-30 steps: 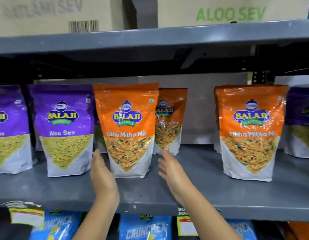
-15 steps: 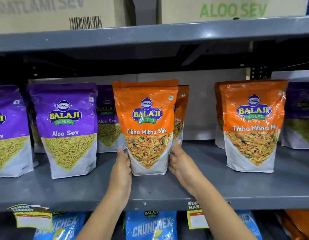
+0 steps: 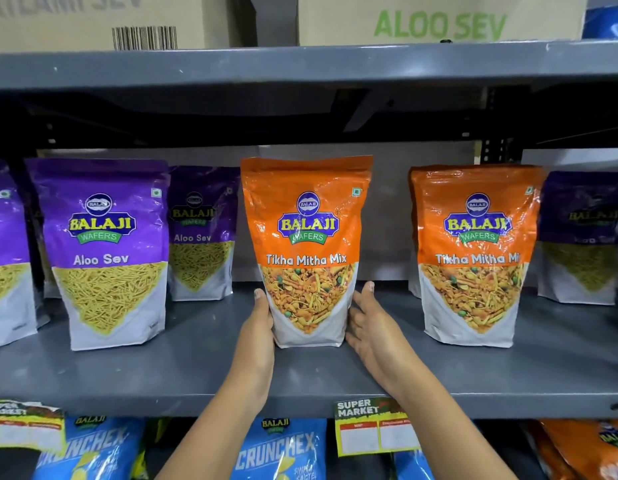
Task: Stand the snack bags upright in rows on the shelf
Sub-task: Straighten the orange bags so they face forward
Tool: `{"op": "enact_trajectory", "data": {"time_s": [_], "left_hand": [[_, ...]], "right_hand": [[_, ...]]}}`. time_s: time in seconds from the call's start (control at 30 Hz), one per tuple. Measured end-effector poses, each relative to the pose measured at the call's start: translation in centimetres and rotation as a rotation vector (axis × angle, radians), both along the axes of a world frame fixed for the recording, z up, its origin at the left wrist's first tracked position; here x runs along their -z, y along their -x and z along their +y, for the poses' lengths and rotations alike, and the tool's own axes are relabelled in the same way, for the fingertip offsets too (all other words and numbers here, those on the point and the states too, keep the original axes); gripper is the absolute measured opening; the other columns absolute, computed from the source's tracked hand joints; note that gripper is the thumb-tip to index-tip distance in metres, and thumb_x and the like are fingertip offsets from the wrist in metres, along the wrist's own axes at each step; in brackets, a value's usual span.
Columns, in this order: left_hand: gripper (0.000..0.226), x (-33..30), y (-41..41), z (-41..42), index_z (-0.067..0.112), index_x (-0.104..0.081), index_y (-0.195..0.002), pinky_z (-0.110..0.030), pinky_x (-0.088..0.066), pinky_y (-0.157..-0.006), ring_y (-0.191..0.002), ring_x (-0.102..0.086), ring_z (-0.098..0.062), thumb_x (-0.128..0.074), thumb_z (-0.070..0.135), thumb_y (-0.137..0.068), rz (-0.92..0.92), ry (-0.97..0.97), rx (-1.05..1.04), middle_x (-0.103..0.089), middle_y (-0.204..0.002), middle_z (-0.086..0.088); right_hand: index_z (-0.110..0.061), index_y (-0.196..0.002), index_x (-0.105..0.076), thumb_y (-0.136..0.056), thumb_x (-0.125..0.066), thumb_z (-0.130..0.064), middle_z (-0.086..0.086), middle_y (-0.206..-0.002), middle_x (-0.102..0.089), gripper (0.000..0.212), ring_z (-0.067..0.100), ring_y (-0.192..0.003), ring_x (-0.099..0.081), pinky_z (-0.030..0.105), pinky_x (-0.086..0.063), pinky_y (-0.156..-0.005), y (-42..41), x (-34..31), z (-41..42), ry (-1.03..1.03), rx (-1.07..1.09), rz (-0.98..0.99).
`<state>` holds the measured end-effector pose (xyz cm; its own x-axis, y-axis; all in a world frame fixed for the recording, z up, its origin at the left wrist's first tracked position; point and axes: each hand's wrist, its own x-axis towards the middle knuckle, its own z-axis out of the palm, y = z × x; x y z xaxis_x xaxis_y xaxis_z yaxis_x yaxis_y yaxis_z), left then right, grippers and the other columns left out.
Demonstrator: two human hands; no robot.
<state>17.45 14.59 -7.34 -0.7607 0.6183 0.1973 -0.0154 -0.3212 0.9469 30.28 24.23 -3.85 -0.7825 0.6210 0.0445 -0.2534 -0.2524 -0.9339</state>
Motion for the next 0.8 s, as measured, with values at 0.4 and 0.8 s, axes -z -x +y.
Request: {"op": "enact_trajectory", "data": {"time_s": [0.4, 0.8], "left_hand": [[0.043, -0.5, -0.8, -0.4, 0.032, -0.068, -0.104, -0.026, -0.046, -0.087, -0.101, -0.064, -0.002, -0.031, 0.053, -0.099, -0.054, -0.015, -0.054, -0.074, -0.104, 0.016], [0.049, -1.1, 4.3, -8.3, 0.009, -0.049, -0.141, -0.034, -0.030, -0.115, -0.138, -0.044, -0.019, -0.036, 0.036, -0.102, -0.205, -0.262, -0.216, -0.051, -0.148, -0.003]], "right_hand": [[-0.015, -0.146, -0.040, -0.101, -0.025, -0.049, 0.010, -0.149, -0.048, 0.059, 0.023, -0.136, -0.046, 0.032, -0.040, -0.104, -0.3, -0.5, -0.2, 0.057, 0.009, 0.002], [-0.016, -0.097, -0.069, -0.101, -0.035, -0.039, 0.006, -0.097, -0.074, 0.041, 0.019, -0.095, -0.069, 0.034, -0.052, -0.084, 3.2, -0.9, -6.8, -0.139, 0.293, 0.202]]}}
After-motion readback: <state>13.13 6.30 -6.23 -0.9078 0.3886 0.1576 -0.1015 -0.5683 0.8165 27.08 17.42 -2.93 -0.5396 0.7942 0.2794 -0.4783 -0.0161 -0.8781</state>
